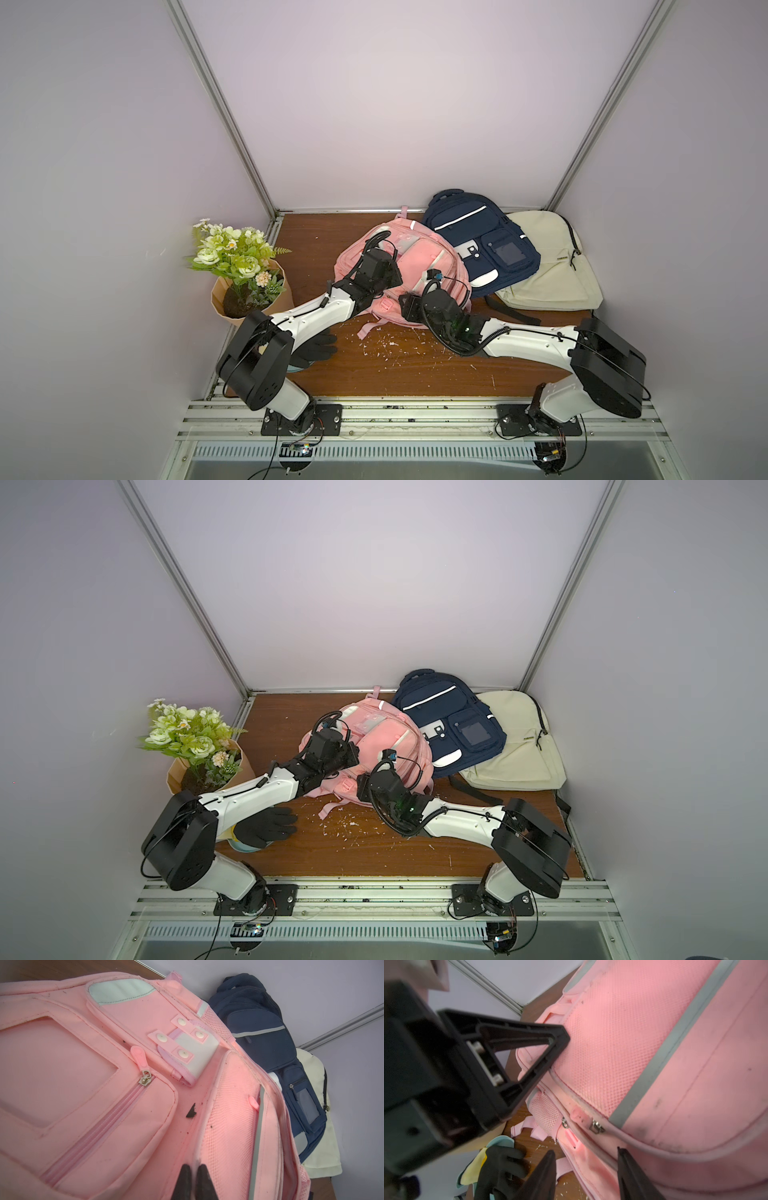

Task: Zip up the backpack
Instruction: Zip the zipper on the backpack.

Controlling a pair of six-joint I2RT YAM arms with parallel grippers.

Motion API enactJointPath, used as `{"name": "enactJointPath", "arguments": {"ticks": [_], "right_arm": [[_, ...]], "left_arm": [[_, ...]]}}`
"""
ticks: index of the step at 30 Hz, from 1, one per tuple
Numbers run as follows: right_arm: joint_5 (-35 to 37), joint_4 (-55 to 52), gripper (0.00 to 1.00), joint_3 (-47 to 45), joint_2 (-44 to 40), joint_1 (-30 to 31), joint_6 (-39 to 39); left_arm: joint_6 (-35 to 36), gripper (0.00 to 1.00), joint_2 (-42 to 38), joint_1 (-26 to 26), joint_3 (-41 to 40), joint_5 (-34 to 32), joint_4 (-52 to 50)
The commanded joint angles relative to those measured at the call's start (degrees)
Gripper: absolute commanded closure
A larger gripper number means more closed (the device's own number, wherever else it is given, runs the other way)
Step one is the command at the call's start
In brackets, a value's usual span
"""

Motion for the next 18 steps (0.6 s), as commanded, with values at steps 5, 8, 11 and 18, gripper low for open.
{"name": "enactJointPath", "arguments": {"ticks": [5, 8, 11, 18], "right_arm": [[0.7, 7.2, 0.52, -0.1, 2.7, -2.0, 4.9], [2.4, 6.4, 0.53, 1.7, 3.9, -2.1, 4.6], [7.8, 3.8, 0.54, 2.5, 4.9, -2.1, 6.6], [17.1, -6.5, 0.7, 5.6, 5.6, -2.3, 9.0]], "left_arm": [[-2.1, 1.0, -3.4, -2.5, 1.0, 2.9, 6.4], [-2.6, 1.0, -3.8, -3.3, 0.8, 3.4, 6.6], [-2.9, 1.0, -4.7, -4.5, 0.9, 3.0, 6.2], [-2.5, 1.0, -7.1, -5.2, 0.6, 1.4, 4.9]]}}
